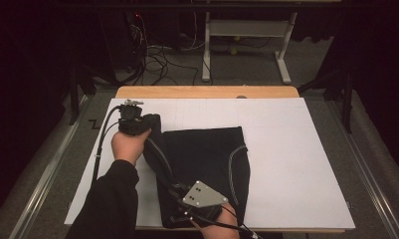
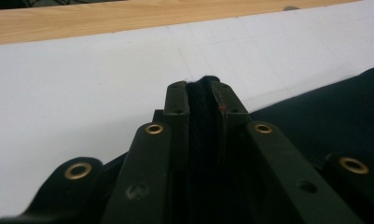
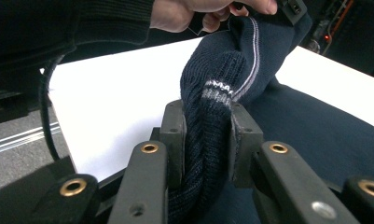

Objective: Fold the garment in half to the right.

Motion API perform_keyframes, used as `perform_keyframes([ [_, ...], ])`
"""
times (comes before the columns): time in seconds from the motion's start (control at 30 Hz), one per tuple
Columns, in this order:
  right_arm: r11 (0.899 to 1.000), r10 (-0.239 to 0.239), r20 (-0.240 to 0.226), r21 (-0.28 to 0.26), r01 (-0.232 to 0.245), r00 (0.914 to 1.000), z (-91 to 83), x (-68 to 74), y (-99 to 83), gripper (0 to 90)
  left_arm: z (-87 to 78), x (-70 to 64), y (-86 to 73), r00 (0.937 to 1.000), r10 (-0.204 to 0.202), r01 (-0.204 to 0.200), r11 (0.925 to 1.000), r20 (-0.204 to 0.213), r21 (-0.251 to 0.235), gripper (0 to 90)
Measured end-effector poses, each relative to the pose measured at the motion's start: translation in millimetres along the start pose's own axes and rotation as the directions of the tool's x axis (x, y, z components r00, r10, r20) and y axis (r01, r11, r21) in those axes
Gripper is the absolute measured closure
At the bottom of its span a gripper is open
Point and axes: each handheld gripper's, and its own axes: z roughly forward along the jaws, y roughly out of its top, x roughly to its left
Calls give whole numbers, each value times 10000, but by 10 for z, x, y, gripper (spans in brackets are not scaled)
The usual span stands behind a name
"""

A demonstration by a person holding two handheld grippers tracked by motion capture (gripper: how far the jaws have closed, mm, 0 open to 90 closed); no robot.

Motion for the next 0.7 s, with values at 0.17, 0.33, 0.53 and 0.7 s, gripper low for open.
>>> perform_keyframes([
  [0.17, 10000, 64, 281, 54, -65, 9996, -141, -95, -115, 723, 94, -197, 49, 9994, 288, -284, 9994, 212, -176, 749],
  [0.33, 9995, 282, 537, 114, -289, 9982, -286, -196, -248, 722, 195, -359, 89, 9981, 492, -486, 9987, 374, -183, 749],
  [0.53, 9987, 418, 692, 263, -437, 9967, -407, -281, -369, 722, 342, -581, 70, 9956, 827, -817, 9964, 440, -232, 748],
  [0.7, 9976, 583, 840, 316, -611, 9948, -494, -326, -458, 722, 429, -698, 80, 9953, 867, -862, 9962, 426, -147, 748],
])
